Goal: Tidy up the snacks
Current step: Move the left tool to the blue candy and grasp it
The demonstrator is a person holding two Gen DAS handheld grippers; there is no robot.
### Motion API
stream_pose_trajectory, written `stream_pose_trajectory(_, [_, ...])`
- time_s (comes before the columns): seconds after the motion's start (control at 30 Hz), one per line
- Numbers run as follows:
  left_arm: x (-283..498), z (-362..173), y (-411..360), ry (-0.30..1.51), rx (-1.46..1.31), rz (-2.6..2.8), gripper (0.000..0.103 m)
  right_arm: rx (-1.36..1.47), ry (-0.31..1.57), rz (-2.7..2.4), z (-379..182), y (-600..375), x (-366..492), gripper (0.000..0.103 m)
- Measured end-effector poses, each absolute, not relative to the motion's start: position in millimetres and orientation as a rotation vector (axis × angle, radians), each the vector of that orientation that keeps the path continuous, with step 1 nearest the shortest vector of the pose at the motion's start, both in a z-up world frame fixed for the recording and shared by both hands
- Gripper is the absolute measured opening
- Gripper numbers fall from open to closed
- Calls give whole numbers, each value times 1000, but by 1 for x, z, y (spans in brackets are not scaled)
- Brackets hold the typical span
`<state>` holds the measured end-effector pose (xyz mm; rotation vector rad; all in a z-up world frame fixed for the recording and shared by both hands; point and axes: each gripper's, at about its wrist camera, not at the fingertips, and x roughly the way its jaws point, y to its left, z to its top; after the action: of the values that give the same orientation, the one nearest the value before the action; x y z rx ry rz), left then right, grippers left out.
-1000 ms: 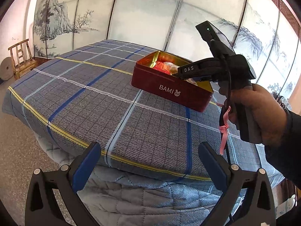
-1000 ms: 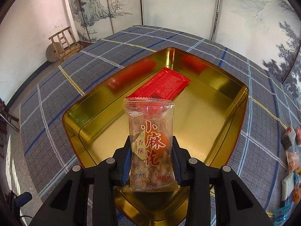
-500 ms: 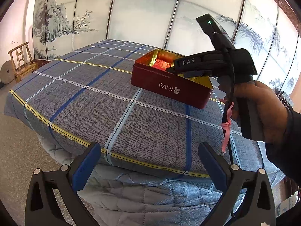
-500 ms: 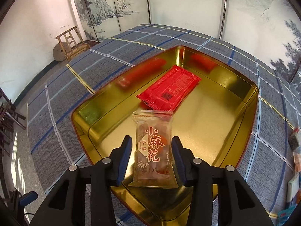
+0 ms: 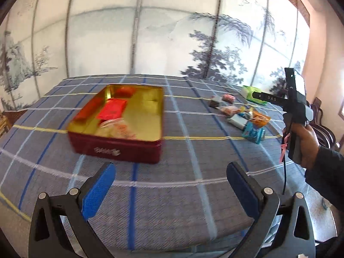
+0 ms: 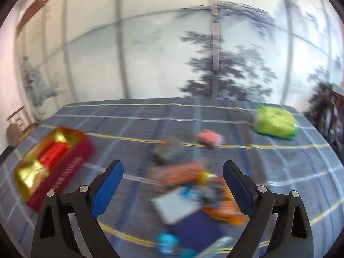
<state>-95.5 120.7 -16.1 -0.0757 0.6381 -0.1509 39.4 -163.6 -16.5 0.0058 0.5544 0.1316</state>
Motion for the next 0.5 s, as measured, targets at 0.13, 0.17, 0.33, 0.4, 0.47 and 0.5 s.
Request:
stream_pose_trajectory(0.13, [-55,-4,52,657,-22,-287,102,175,608,-73,-41,-292,60,94])
stream_pose_trajectory(0.17, [-45,-4,34,669,11,-319,102,227,620,-104,-47,-315,61,94])
stream_pose_trajectory(0.33, [2,-21,-50,722,153,-464,102,453,627,-81,-69,-374,54,94])
stream_pose_trajectory(0.4, [20,-33,-75,752,188,-492,102,495,599,-67,-69,-380,47,94])
stream_pose_trajectory(0.47, [37,-42,-92,770,197,-491,102,519,584,-56,-70,-383,44,94])
stream_pose_trajectory(0.5, [45,-46,-97,791,181,-498,102,532,579,-45,-70,-383,43,95])
